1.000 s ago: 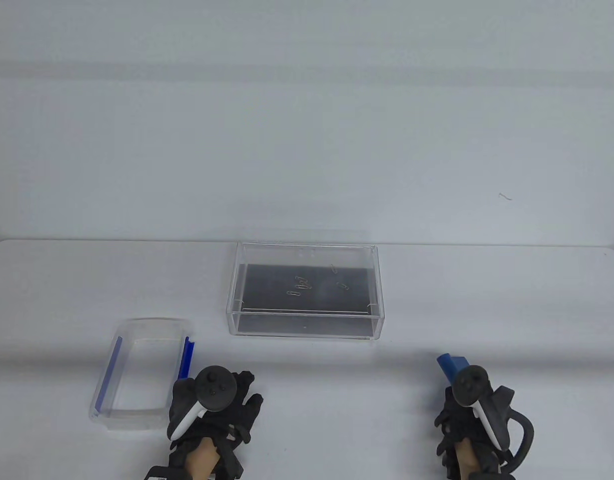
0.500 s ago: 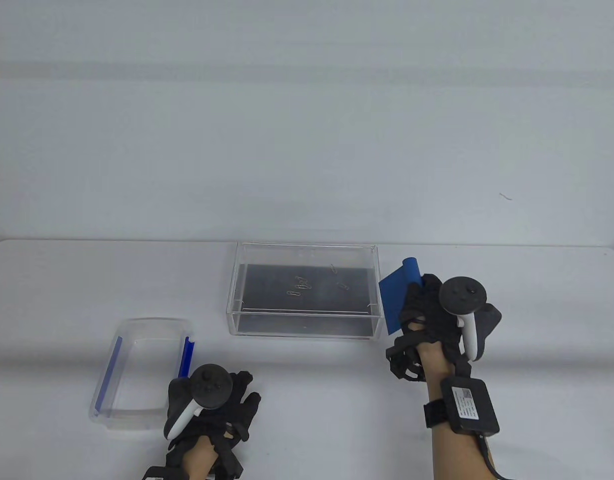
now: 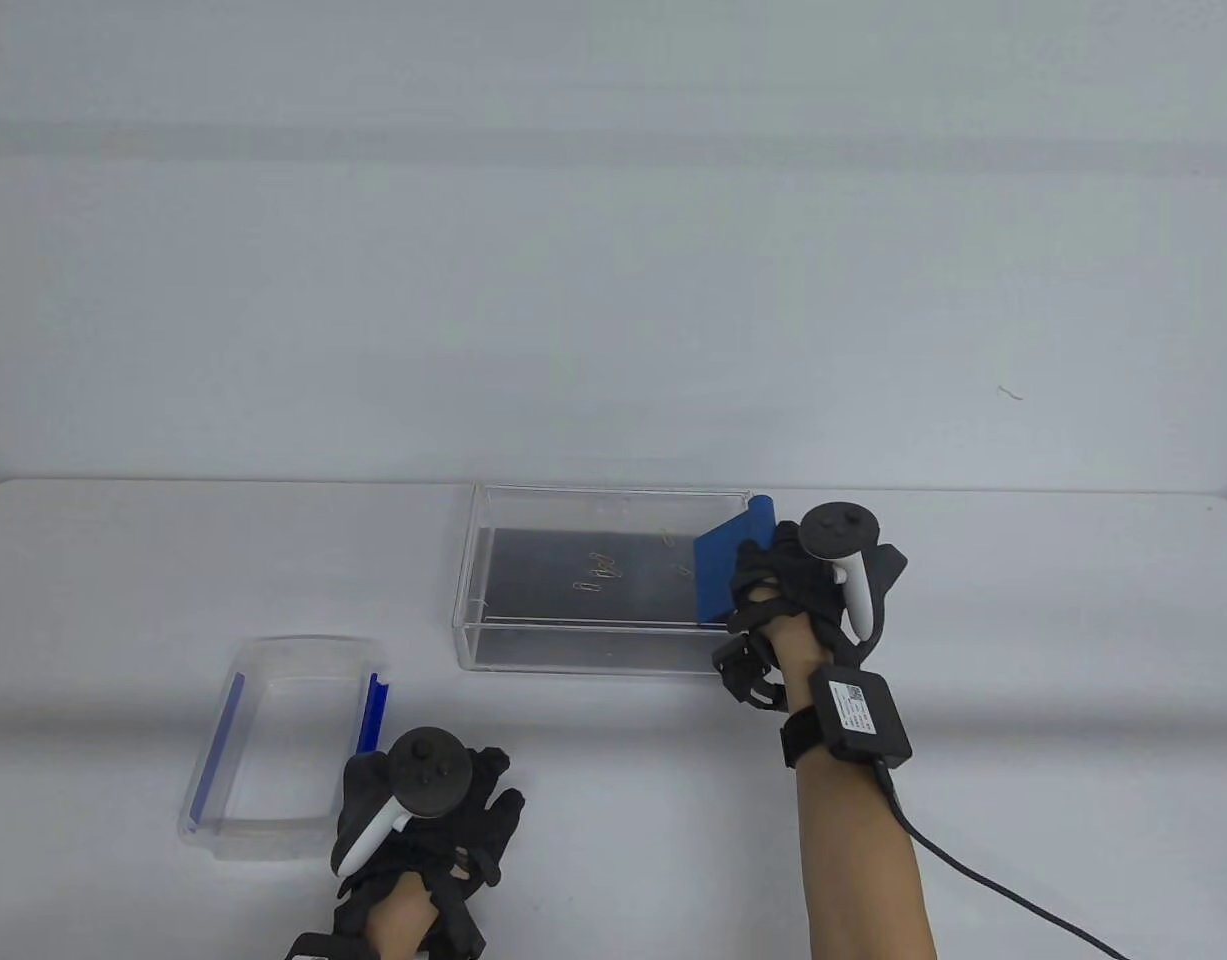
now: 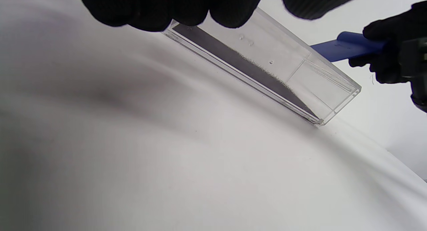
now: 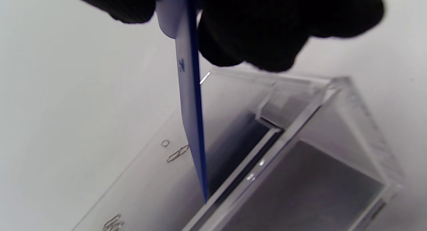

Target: Scrape paper clips from drawer organizer into plastic box

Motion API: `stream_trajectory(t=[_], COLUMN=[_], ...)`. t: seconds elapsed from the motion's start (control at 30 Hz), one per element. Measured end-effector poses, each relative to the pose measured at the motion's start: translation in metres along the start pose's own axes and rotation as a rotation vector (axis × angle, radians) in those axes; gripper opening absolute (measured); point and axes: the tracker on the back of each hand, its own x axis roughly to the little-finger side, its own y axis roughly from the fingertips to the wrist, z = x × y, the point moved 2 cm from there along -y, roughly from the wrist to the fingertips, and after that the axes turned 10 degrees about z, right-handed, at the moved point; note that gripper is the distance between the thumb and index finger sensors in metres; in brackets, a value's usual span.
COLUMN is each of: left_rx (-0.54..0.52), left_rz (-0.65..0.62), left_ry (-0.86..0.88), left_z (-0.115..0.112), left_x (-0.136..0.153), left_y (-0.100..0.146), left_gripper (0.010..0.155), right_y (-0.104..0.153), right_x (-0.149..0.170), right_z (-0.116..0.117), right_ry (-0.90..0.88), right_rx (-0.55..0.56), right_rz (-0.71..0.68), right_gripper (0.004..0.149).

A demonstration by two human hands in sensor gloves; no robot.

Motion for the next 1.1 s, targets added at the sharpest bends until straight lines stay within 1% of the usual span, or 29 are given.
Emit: stream_trajectory(t=[0.17,0.2,0.3,0.4,0.47,0.57,0.63,0.77,0.83,0.93,1.03,1.1], left_rx=[-0.005,-0.01,-0.015,-0.021,-0.02,-0.012,-0.005,-0.007,-0.007,-0.003,0.004,0.004], left_rz=[0.008,0.008,0.011,0.013,0.014,0.017,0.018,0.012,0.013,0.021,0.026,0.026], left_ry=[0.0,0.004,0.01,0.017,0.018,0.01,0.003,0.001,0.004,-0.003,-0.012,-0.014], left_z=[0.002,0.002,0.004,0.005,0.005,0.002,0.0,0.001,0.002,0.001,-0.001,-0.001], left_x=[0.001,0.001,0.003,0.004,0.004,0.004,0.003,0.002,0.003,0.004,0.005,0.004], left_y=[0.001,0.001,0.001,0.002,0.002,0.002,0.001,0.001,0.001,0.0,-0.001,-0.001], left_gripper=[0.065,0.065,0.065,0.065,0.065,0.065,0.065,0.065,0.065,0.065,0.066,0.066], right_y=[0.005,0.009,0.024,0.037,0.042,0.042,0.039,0.031,0.023,0.017,0.016,0.019], right_x=[-0.024,-0.03,-0.05,-0.064,-0.069,-0.07,-0.069,-0.064,-0.056,-0.048,-0.046,-0.049], right_z=[0.021,0.025,0.036,0.055,0.069,0.09,0.095,0.09,0.077,0.062,0.05,0.042], right_ry=[0.034,0.047,0.047,0.054,0.063,0.088,0.118,0.109,0.103,0.098,0.152,0.142], right_rx=[-0.037,-0.047,-0.027,-0.084,-0.11,-0.133,-0.124,-0.104,-0.059,-0.026,-0.003,0.026], right_rz=[-0.052,-0.071,-0.149,-0.196,-0.211,-0.202,-0.19,-0.16,-0.136,-0.107,-0.117,-0.138], right_gripper=[0.069,0.068,0.069,0.07,0.071,0.071,0.072,0.072,0.072,0.072,0.072,0.072])
